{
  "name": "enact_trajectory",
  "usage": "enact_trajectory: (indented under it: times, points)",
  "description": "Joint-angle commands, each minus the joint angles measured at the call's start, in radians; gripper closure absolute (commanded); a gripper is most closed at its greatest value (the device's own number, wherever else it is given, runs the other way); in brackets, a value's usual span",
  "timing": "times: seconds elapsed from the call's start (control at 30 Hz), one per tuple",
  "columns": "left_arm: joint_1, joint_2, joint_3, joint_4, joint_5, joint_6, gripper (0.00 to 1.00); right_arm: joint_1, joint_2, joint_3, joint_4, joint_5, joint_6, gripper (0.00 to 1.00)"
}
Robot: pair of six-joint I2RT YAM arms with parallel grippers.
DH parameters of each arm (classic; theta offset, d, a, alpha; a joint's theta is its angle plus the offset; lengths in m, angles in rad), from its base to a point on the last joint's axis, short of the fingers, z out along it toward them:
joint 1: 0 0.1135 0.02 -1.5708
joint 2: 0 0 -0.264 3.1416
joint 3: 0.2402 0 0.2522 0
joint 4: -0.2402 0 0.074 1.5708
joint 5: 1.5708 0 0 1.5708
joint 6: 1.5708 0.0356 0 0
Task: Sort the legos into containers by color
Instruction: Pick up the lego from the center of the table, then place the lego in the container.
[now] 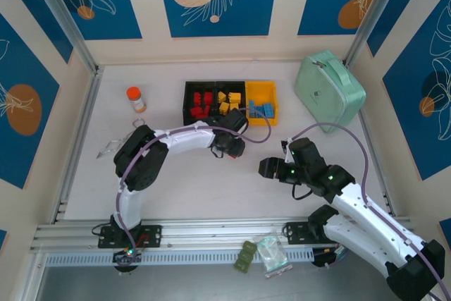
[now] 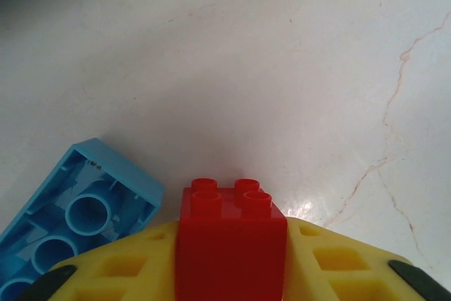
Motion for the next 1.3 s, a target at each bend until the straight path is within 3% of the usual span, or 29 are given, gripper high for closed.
enact_trajectory:
  times: [0.0,0.57,0.93,1.27]
  points:
    - [-0.009,0.001,0.018,-0.042,-0.024,0.007,0.71,-0.007,-0.024,-0.013,-0.017,0.003,0.013,0.30]
    - [0.014,-0.130,0.042,-0.116,-0.069,0.003,0.74,-0.018,-0.027,-0.016,0.006,-0.015,0.017,0.30]
    - [0.189,-0.184,0.087,-0.129,-0.086,0.027,0.74,-0.002,0.109,0.041,0.113,-0.044,0.003,0.30]
    - [0.325,-0.021,0.299,-0.160,-0.095,0.053,0.74,0.032,0.186,0.067,0.142,-0.029,0.013,0.30]
